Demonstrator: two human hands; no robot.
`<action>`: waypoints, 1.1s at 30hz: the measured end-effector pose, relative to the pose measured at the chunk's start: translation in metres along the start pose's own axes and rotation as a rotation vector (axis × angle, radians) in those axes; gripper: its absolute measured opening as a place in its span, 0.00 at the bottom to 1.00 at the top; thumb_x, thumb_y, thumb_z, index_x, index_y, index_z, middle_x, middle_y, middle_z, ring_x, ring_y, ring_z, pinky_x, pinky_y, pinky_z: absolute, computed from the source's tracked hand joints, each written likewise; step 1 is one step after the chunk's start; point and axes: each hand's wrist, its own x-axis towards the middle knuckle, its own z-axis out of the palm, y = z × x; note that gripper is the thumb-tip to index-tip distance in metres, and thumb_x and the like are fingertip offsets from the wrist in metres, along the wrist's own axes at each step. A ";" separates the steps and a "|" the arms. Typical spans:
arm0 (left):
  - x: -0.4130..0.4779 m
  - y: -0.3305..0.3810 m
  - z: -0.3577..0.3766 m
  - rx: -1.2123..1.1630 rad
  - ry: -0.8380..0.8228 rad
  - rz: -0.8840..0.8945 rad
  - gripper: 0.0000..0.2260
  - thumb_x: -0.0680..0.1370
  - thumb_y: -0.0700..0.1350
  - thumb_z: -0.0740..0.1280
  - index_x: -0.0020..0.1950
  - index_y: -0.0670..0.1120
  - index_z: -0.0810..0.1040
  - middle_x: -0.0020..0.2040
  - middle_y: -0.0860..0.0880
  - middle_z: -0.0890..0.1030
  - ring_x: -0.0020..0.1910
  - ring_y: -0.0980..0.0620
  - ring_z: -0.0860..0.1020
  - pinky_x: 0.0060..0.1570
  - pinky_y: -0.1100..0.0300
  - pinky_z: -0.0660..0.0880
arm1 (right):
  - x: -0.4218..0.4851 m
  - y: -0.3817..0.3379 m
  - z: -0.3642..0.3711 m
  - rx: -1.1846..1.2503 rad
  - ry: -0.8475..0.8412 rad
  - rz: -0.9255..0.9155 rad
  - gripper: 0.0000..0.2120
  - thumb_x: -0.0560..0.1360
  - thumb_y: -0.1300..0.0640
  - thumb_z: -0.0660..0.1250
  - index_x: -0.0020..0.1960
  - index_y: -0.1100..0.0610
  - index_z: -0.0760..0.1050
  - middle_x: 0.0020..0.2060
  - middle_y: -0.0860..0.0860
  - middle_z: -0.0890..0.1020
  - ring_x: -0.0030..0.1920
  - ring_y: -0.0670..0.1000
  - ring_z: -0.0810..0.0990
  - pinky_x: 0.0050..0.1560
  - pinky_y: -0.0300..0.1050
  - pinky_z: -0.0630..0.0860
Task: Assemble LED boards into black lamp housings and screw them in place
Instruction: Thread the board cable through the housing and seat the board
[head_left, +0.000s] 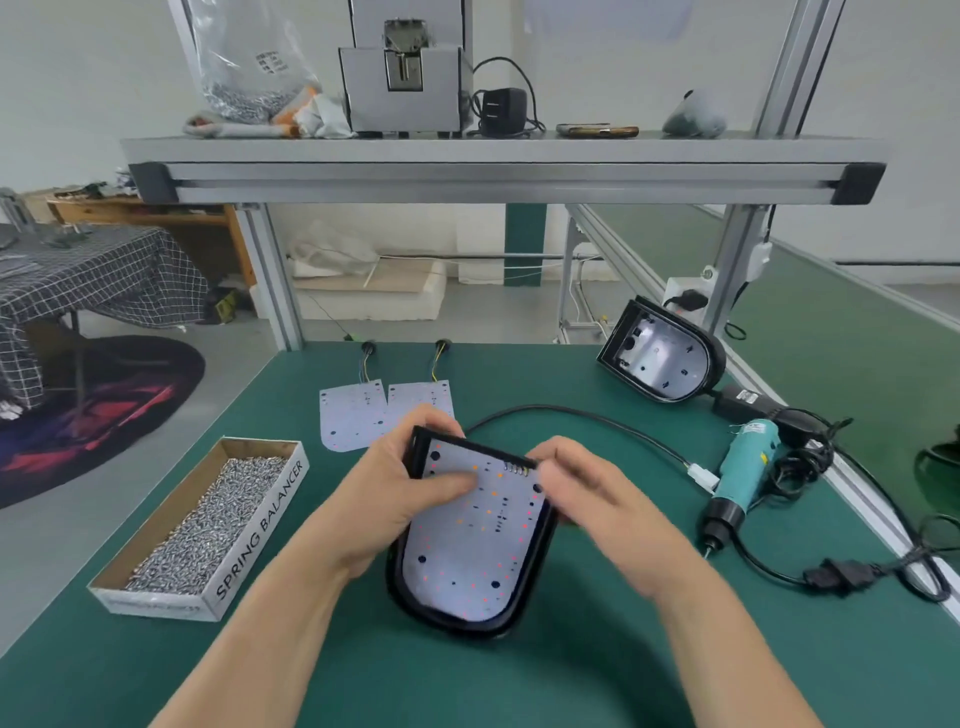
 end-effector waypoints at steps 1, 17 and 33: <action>0.001 0.003 -0.005 0.014 -0.023 0.030 0.12 0.69 0.43 0.76 0.47 0.53 0.77 0.39 0.53 0.77 0.38 0.56 0.75 0.41 0.69 0.73 | 0.002 -0.001 -0.010 0.197 -0.053 0.038 0.21 0.78 0.38 0.61 0.51 0.55 0.79 0.43 0.49 0.80 0.39 0.47 0.76 0.41 0.40 0.75; 0.020 -0.022 -0.035 -0.540 -0.286 -0.035 0.10 0.66 0.35 0.68 0.44 0.45 0.78 0.44 0.40 0.77 0.44 0.42 0.77 0.46 0.50 0.74 | 0.036 0.013 0.023 -0.051 -0.028 0.027 0.07 0.79 0.67 0.67 0.56 0.61 0.73 0.44 0.55 0.81 0.39 0.51 0.79 0.46 0.45 0.76; 0.005 -0.079 -0.052 -0.666 0.288 -0.342 0.22 0.73 0.24 0.57 0.52 0.42 0.85 0.60 0.37 0.82 0.56 0.39 0.83 0.52 0.47 0.82 | 0.036 0.009 0.042 -0.999 -0.032 -0.236 0.08 0.82 0.51 0.62 0.53 0.47 0.80 0.38 0.42 0.74 0.45 0.45 0.69 0.44 0.47 0.71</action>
